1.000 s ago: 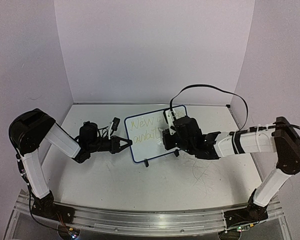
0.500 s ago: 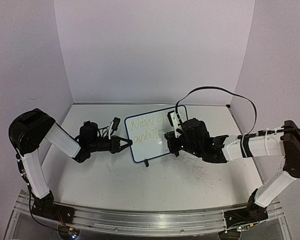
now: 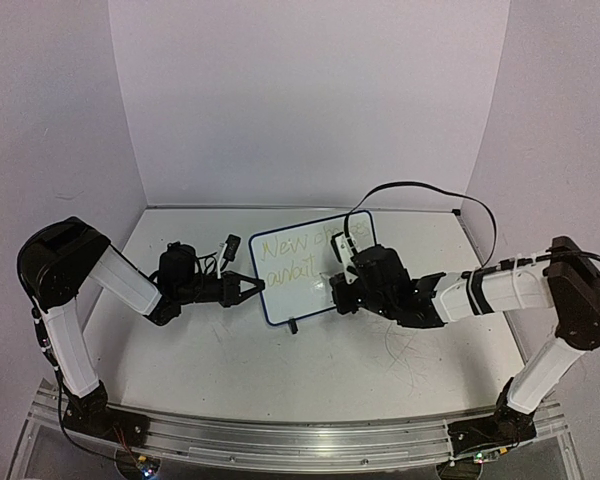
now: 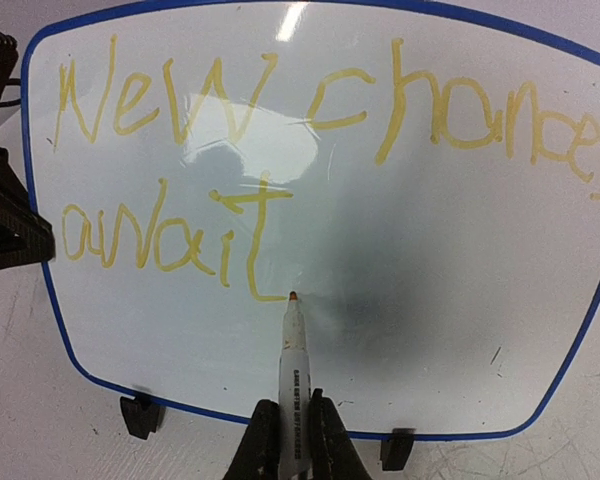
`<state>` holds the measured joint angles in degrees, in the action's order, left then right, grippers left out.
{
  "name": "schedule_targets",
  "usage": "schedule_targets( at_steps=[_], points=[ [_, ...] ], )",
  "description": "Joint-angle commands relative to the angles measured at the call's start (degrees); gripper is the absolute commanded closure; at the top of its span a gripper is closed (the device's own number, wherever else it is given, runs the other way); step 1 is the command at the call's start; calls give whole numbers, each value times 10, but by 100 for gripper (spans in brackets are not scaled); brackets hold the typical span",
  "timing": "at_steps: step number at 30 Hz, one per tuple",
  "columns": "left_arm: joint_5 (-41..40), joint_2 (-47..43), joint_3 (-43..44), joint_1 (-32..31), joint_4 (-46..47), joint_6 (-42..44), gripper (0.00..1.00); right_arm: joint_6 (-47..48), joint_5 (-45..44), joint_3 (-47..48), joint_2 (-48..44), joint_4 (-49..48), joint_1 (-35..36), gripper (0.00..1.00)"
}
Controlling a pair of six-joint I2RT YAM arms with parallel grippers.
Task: Write a sentence on the whiteboard
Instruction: Write a sentence on the whiteboard, then pick up the pen cap from the center of the board.
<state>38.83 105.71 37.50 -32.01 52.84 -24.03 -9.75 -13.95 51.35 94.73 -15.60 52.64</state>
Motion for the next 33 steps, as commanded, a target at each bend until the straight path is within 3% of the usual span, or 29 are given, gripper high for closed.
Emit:
schedule_targets(
  at_steps=[1, 8, 13, 21, 33],
  points=[
    [-12, -9, 9, -6, -35, 13, 100, -9, -38, 31, 17, 1, -1, 100],
    [-14, -9, 10, -6, -37, 14, 100, -6, -44, 34, 11, 9, -1, 100],
    [-20, -12, 8, -6, -38, 13, 98, -19, 20, -19, -115, -29, 0, 100],
    [-54, -50, -5, -5, -50, 11, 65, -2, -31, -32, -221, 19, -10, 100],
    [-161, -267, -99, 5, -195, 3, 50, 0, -30, -45, -249, 63, -13, 100]
  ],
)
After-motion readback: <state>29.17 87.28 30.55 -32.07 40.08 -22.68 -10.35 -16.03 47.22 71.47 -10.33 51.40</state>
